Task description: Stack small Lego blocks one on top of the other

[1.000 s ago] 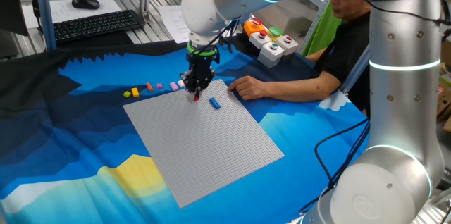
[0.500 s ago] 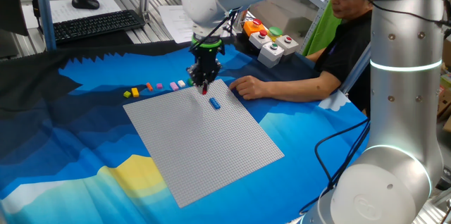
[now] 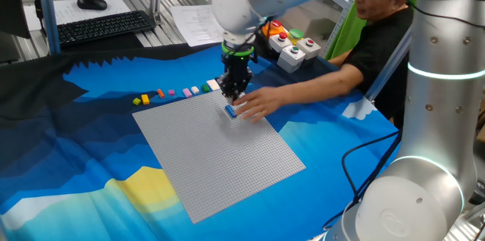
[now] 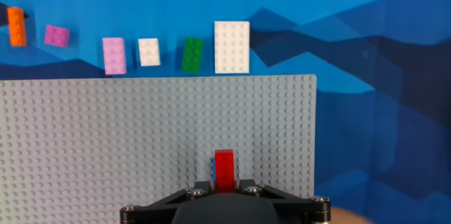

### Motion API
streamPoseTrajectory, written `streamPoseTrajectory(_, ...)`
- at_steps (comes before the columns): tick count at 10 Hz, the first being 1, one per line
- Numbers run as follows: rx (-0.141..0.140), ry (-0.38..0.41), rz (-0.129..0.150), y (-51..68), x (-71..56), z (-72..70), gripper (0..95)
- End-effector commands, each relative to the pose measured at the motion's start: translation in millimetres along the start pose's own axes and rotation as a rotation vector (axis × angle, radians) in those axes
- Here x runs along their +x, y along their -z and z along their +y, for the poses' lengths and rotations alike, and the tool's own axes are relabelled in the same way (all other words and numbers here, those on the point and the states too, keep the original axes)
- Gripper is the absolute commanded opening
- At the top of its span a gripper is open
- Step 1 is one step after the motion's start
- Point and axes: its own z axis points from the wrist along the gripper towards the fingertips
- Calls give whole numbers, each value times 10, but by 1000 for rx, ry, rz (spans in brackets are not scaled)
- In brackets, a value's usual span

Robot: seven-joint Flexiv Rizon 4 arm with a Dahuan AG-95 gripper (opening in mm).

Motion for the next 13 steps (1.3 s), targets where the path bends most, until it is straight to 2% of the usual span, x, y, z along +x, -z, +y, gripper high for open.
streamPoseTrajectory(1,-10,-2,3,-17,-64,6,0)
streamPoseTrajectory(2,-11,-5,3,-19,-68,24,0)
streamPoseTrajectory(3,-12,-26,2,-29,-47,119,0)
streamPoseTrajectory(5,-17,-41,2,-39,-11,206,0)
streamPoseTrajectory(8,-31,-72,1,-143,31,371,0)
streamPoseTrajectory(13,-48,-90,1,-279,60,447,0)
